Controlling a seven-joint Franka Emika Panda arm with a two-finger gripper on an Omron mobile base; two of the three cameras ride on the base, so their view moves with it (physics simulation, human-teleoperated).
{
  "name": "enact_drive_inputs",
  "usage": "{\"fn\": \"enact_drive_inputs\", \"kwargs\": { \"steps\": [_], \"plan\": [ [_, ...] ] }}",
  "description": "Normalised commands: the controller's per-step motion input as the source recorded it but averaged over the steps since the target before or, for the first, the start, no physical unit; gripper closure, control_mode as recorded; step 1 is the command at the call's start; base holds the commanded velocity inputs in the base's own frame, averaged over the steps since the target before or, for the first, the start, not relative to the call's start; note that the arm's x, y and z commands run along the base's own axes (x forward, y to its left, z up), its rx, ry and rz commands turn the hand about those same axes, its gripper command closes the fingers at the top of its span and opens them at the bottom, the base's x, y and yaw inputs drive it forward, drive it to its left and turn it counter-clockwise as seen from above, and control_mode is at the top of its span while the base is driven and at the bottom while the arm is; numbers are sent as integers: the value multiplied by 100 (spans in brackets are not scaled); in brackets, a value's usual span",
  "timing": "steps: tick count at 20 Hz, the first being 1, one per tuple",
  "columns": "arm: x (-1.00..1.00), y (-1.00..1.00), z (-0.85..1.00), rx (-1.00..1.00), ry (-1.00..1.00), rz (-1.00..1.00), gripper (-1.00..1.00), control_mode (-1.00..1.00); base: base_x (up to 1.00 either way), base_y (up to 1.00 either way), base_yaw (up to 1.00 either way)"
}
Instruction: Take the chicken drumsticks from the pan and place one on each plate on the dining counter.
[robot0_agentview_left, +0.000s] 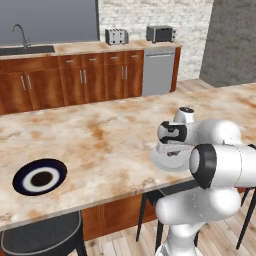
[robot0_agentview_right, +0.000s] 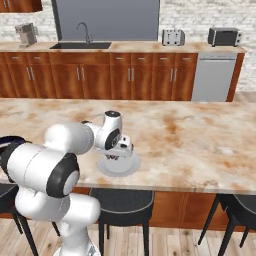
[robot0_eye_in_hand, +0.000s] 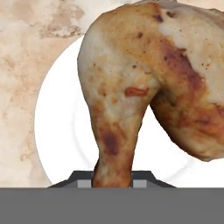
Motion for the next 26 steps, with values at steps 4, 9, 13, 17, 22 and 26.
{"fn": "enact_drive_inputs", "kwargs": {
  "steps": [4, 9, 13, 17, 22, 26],
  "plan": [
    [23, -1, -49, -1, 12, 0, 100, -100, 0, 0, 0],
    [5, 0, -45, -3, 5, 0, 100, -100, 0, 0, 0],
    [0, 0, -37, -3, 3, 0, 100, -100, 0, 0, 0],
    [0, 0, -28, -5, 2, 0, 100, -100, 0, 0, 0],
    [-31, 3, 16, -2, -10, 1, -100, -100, 0, 0, 0],
    [-34, 0, 55, -3, -28, 2, -100, -100, 0, 0, 0]
  ]
}}
